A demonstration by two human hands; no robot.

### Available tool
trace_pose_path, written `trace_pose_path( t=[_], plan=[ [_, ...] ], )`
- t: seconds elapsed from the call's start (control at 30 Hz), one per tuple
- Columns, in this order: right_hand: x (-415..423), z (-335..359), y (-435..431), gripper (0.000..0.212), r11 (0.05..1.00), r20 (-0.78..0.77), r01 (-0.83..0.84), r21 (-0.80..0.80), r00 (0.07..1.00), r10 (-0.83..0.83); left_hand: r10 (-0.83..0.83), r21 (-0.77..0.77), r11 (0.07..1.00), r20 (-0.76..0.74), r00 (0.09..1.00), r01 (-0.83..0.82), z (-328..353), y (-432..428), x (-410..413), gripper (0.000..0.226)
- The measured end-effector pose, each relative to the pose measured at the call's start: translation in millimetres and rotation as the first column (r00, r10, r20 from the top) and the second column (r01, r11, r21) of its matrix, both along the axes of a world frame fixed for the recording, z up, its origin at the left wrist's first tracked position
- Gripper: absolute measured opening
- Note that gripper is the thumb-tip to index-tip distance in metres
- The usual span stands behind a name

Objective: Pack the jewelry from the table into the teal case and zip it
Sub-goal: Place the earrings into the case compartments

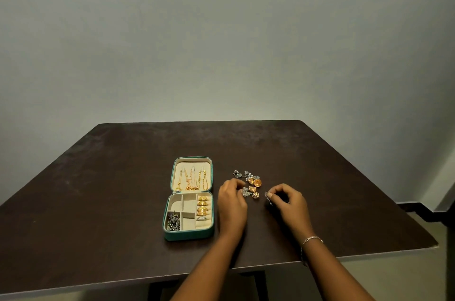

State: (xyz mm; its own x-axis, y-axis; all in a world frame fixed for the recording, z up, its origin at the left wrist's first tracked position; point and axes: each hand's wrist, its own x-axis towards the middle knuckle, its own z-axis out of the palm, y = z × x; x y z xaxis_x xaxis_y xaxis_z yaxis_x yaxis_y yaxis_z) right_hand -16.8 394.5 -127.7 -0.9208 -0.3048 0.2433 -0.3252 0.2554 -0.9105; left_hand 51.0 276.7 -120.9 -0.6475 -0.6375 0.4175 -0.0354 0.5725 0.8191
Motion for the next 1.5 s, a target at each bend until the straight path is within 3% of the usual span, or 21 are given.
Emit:
trace_pose_path(
  t=[0.1,0.2,0.43,0.63,0.77,0.87,1.0,1.13,1.3,1.5],
  plan=[
    [1,2,1,0.014,0.978,0.070,-0.021,-0.209,0.997,0.036,0.045,0.004,0.999,0.083,0.996,-0.045,-1,-5,-8,0.023],
    [1,3,2,0.015,0.954,0.085,-0.057,-0.296,0.993,0.085,0.082,-0.012,0.997,0.149,0.985,-0.081,0,-8,-16,0.026],
    [0,3,5,0.019,0.945,0.039,-0.137,-0.298,0.987,0.156,0.164,-0.093,0.986,0.367,0.916,-0.140,3,-10,-26,0.028],
    [2,3,3,0.022,0.927,0.089,-0.132,-0.352,0.981,0.173,0.196,-0.164,0.976,0.400,0.895,-0.141,5,-10,-32,0.015],
    [2,5,5,0.015,0.908,0.100,-0.124,-0.399,0.979,0.178,0.179,-0.123,0.981,0.319,0.931,-0.147,4,-10,-32,0.011],
    [2,4,6,0.012,0.911,0.096,-0.127,-0.392,0.979,0.178,0.112,0.017,0.993,0.133,0.985,-0.116,0,-9,-28,0.007],
    [-2,0,6,0.015,0.920,0.091,-0.135,-0.367,0.980,0.180,-0.061,0.238,0.968,-0.098,0.993,0.083,-1,-7,-21,0.015],
    [-2,1,7,0.016,0.925,0.048,-0.174,-0.337,0.978,0.201,-0.213,0.379,0.872,-0.278,0.937,0.311,-1,-3,-12,0.026],
    [0,1,6,0.020,0.928,0.035,-0.226,-0.296,0.969,0.246,-0.359,0.389,0.802,-0.294,0.886,0.454,-2,3,-8,0.025],
    [0,-2,6,0.025,0.941,0.033,-0.216,-0.261,0.972,0.232,-0.355,0.393,0.818,-0.230,0.906,0.421,-4,5,-8,0.023]
  ],
)
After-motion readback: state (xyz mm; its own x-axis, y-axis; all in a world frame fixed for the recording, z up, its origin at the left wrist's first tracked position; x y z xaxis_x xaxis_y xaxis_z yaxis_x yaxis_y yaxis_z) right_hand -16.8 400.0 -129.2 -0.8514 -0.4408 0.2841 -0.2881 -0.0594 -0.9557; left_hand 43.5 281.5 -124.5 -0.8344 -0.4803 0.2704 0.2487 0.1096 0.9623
